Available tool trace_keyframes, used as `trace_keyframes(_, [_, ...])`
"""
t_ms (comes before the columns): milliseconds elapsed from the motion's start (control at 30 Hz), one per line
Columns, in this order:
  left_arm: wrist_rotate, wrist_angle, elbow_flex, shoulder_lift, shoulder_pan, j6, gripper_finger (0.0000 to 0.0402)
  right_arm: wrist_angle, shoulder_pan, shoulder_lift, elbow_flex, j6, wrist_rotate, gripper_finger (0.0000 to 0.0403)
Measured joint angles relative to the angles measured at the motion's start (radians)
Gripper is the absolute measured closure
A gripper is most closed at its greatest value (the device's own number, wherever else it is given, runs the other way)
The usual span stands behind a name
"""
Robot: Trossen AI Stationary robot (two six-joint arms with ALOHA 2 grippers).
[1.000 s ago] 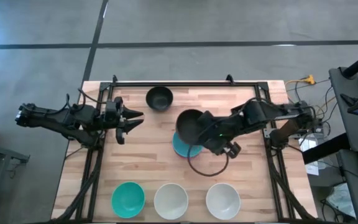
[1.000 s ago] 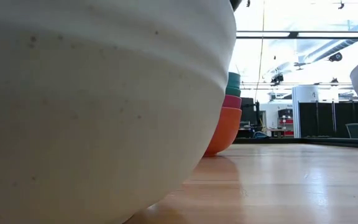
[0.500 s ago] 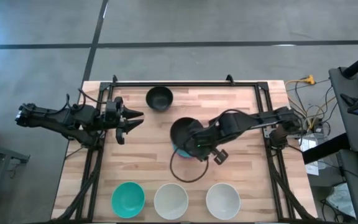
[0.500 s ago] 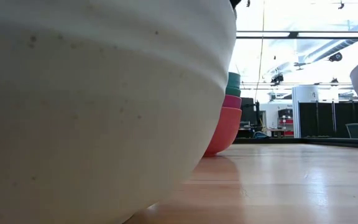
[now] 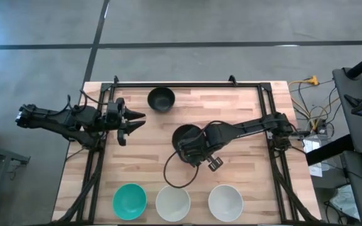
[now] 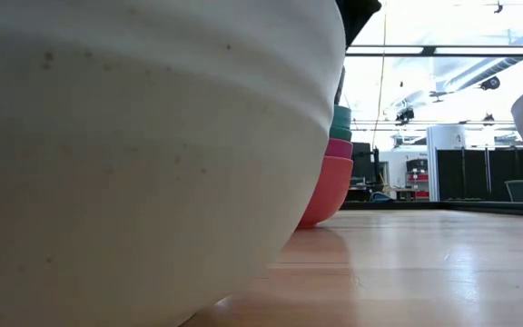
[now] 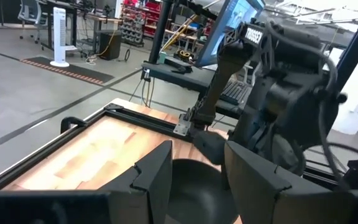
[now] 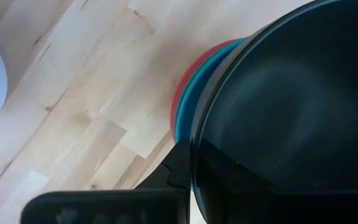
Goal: Nest bowls inside each other
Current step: Stack the right black bowl on the blue bowl
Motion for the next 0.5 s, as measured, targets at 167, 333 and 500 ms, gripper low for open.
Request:
trace_keyframes(167, [0.006, 0.001, 0.000, -0.003, 0.000, 0.000, 0.0269, 0.052, 0.000, -0.019, -0.064, 0.047, 0.001, 0.0391])
trace_keyframes(333, [0.007, 0.002, 0.000, -0.002, 0.000, 0.000, 0.0269, 0.074, 0.002, -0.034, -0.112, 0.067, 0.002, 0.0391])
trace_keyframes(500, [0.012, 0.001, 0.000, 0.000, 0.000, 0.000, 0.0269, 0.078, 0.003, -0.035, -0.137, 0.067, 0.010, 0.0391])
